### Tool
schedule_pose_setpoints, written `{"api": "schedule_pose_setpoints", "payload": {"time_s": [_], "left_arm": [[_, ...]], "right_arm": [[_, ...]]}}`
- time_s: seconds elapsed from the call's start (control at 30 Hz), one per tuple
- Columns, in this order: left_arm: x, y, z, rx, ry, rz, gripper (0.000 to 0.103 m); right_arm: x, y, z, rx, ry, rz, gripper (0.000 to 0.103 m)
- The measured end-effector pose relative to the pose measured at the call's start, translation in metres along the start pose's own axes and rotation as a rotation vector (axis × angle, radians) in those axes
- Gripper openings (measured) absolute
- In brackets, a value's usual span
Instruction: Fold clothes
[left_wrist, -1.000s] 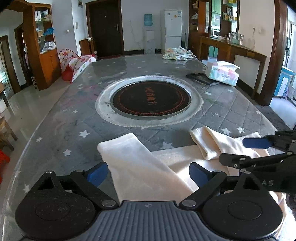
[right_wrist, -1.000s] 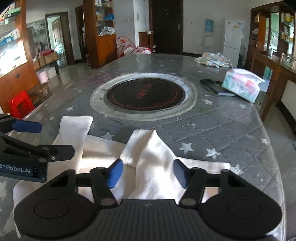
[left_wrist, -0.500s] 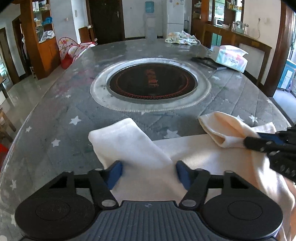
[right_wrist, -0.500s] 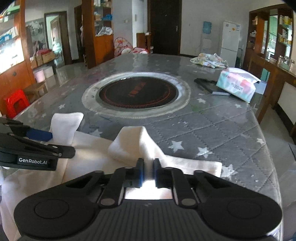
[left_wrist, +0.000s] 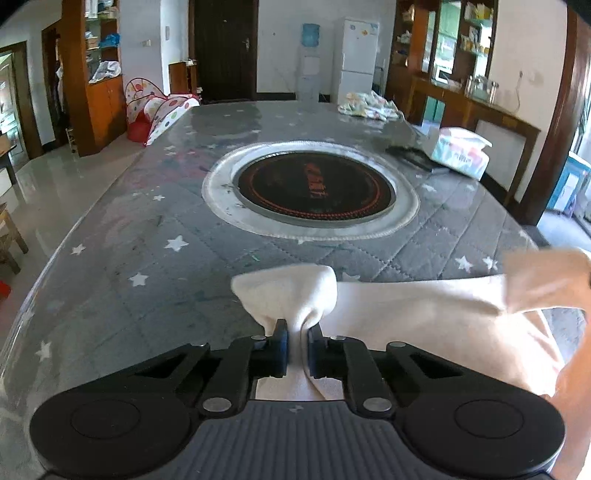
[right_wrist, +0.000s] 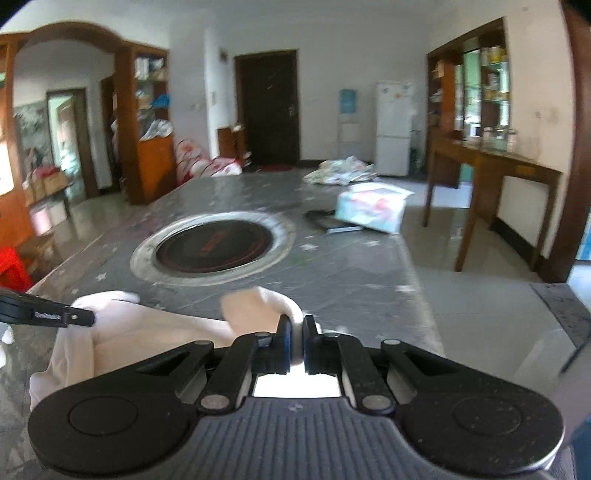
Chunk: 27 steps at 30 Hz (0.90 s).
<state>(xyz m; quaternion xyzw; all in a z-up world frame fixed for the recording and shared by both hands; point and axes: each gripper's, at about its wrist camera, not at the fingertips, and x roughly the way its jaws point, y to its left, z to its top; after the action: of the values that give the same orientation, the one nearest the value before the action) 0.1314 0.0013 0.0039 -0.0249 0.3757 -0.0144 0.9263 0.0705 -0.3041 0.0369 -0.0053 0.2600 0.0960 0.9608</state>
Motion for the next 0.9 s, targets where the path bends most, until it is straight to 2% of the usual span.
{"api": "schedule_pose_setpoints", "payload": {"time_s": [0.17,0.3,0.47,0.7,0.83,0.9], "left_arm": [[-0.033,0.007,-0.007,-0.023,-0.046,-0.029,0.011],[-0.065,0.013,-0.012,-0.019,-0.096,-0.059,0.011],[-0.094,0.026,-0.019,-0.025,-0.137,-0.041,0.011],[-0.139,0.056,-0.048,-0.07,-0.176,-0.015,0.01],[-0.159,0.08,-0.066,-0.106,-0.187,0.024,0.01],[-0.16,0.095,-0.077,-0.128,-0.162,0.053,0.01]], "right_arm": [[-0.042,-0.026,-0.019,0.055,-0.017,-0.07,0.005],[-0.061,-0.041,-0.035,0.084,0.004,-0.114,0.005],[-0.075,-0.054,-0.055,0.128,0.027,-0.151,0.005],[-0.088,-0.064,-0.074,0.156,0.053,-0.194,0.005],[-0.094,-0.062,-0.085,0.14,0.084,-0.198,0.005],[-0.094,-0.059,-0.09,0.129,0.101,-0.2,0.005]]}}
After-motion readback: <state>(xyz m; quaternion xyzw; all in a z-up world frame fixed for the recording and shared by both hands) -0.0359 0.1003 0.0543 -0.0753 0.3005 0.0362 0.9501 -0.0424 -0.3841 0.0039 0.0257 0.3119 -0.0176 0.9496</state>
